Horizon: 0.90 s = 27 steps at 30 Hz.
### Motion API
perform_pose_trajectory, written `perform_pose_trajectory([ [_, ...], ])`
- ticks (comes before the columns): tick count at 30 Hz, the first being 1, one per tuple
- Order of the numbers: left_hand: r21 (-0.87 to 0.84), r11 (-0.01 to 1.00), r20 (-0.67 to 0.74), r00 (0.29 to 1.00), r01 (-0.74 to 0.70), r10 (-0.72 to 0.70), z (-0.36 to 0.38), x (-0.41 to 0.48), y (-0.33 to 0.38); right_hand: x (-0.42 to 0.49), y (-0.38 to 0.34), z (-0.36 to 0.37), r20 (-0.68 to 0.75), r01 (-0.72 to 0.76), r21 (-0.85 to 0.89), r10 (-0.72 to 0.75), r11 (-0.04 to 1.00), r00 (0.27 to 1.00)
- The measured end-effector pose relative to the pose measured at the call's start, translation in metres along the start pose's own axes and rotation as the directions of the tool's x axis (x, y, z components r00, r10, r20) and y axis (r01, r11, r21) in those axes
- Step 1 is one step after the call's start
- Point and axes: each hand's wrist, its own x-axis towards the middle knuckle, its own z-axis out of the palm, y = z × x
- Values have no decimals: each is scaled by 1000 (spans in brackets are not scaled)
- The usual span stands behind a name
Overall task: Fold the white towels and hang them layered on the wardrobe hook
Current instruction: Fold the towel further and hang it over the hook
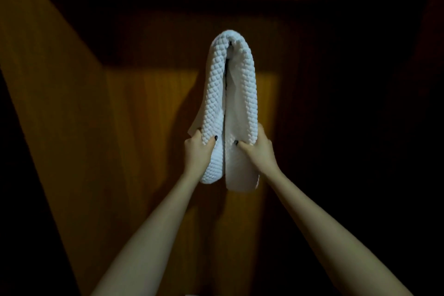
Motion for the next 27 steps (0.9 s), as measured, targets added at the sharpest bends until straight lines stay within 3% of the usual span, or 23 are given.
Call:
perform_pose_trajectory([
  [2,-1,1000,-8,1000,-20,20,-6,-7,-9,-14,21,5,43,-94,-89,98,992,994],
  [4,-4,999,-14,999,-49,49,-13,-11,-13,-26,31,9,-32,-156,-121,153,980,988],
  [8,55,996,21,997,-69,68,-18,-22,-26,-26,24,8,-262,-126,-90,98,988,960],
  [10,70,996,41,998,-50,47,-15,-29,-30,-26,20,10,-305,-97,-132,53,986,951],
  [12,40,999,67,998,2,-5,-8,-31,-25,-30,18,14,-255,-74,-175,27,982,967],
  [17,-2,987,242,958,162,-157,5,-42,-25,-49,19,30,30,33,-174,-28,984,999],
  [21,-3,987,171,973,160,-157,6,-52,-29,-60,33,29,102,-9,-204,31,979,994],
  [27,-54,970,252,943,237,-217,-4,-79,-32,-85,33,15,190,-86,-116,107,990,976],
])
